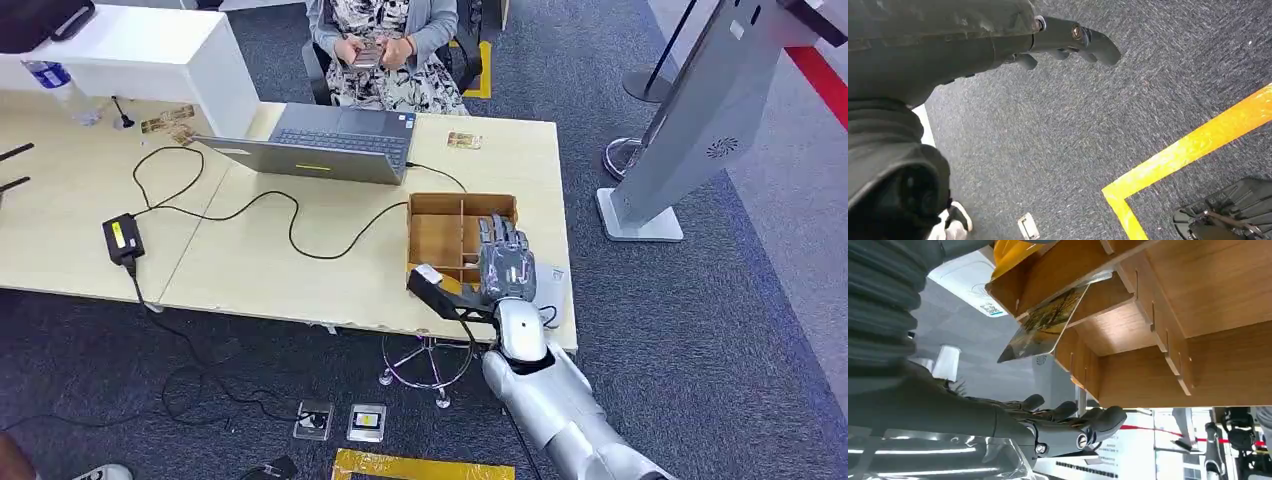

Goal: Pass the card to the sensor for recognition and then transmit it.

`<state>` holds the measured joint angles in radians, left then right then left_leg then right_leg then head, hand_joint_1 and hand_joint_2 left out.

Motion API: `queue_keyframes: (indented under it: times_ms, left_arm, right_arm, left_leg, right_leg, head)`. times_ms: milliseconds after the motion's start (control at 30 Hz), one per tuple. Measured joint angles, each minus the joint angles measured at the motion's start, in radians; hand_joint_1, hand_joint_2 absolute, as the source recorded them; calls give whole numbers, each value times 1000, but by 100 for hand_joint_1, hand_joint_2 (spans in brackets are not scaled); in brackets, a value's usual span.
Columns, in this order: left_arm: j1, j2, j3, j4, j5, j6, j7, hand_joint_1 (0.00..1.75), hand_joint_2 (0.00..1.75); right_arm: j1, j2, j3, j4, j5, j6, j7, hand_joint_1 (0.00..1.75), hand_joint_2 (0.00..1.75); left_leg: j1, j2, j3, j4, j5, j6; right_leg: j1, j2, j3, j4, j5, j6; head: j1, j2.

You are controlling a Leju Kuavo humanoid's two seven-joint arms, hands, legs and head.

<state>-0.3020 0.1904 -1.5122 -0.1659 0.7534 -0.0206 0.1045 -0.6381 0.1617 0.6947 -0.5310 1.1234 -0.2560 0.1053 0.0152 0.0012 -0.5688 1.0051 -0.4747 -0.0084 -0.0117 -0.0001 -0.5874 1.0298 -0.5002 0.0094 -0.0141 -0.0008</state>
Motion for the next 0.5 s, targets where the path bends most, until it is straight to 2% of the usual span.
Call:
queue_keyframes:
  times_ms: [433,467,500]
  left_arm:
    - [-1,0,0,0,-4,0,3,0,0]
    - [-1,0,0,0,-4,0,3,0,0]
    - [-2,0,0,0,-4,0,4,0,0]
  right_arm:
    - [-39,-18,-19,45,-25,-23,3,0,175]
    - [-42,-19,-23,48,-26,-23,3,134,175]
    - [-46,-21,-26,51,-26,-24,3,175,175]
  left_leg:
    - [0,0,0,0,0,0]
    - [0,0,0,0,0,0]
    - [0,0,0,0,0,0]
  right_leg:
    - [0,0,0,0,0,0]
    - [0,0,0,0,0,0]
    - [0,0,0,0,0,0]
  head:
    - [0,0]
    - [0,0]
    - [0,0]
